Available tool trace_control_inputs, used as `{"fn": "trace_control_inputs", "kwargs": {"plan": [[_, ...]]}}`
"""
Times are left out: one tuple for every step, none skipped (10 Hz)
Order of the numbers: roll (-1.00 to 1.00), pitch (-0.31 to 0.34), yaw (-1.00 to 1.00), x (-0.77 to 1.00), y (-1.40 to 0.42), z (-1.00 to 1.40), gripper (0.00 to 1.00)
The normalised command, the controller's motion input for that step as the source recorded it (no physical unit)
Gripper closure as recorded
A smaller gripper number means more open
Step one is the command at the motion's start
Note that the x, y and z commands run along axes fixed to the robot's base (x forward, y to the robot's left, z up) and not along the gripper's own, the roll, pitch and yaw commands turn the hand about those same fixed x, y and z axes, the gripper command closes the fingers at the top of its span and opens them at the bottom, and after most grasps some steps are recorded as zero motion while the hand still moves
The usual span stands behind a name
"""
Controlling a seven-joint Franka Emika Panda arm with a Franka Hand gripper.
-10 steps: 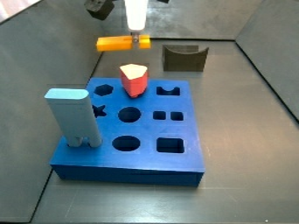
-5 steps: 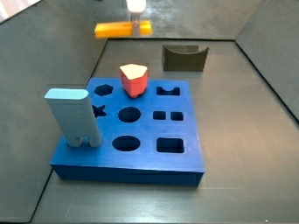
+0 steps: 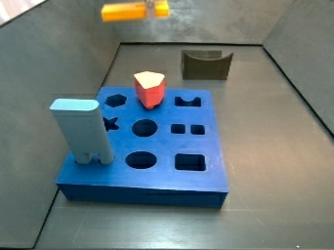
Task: Pick up the double-square object. Move up. Place the double-square object on the fixture. Regrasp the double-square object. Move to above the board. Insert the double-square object.
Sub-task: Place the double-square object on the fixture.
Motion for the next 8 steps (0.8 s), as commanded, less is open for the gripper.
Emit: {"fn": "trace_control_inputs", "kwargs": {"plan": [[-0.13,0.056,0.0,0.0,-0.01,0.24,1.0],[0.03,-0.062,1.0,1.0,-0.19,-0.38,1.0],[0.03,-0.062,1.0,1.0,-0.19,-0.41,1.0],[0.04,-0.062,1.0,1.0,-0.16,-0.38,1.0],[0.05,-0.059,1.0,1.0,-0.13,-0.3,1.0],[0.05,-0.056,1.0,1.0,-0.12,-0.27,1.0],[0.06,-0.056,1.0,1.0,-0.1,-0.24,1.0],[0.06,-0.055,1.0,1.0,-0.09,-0.23,1.0]]}}
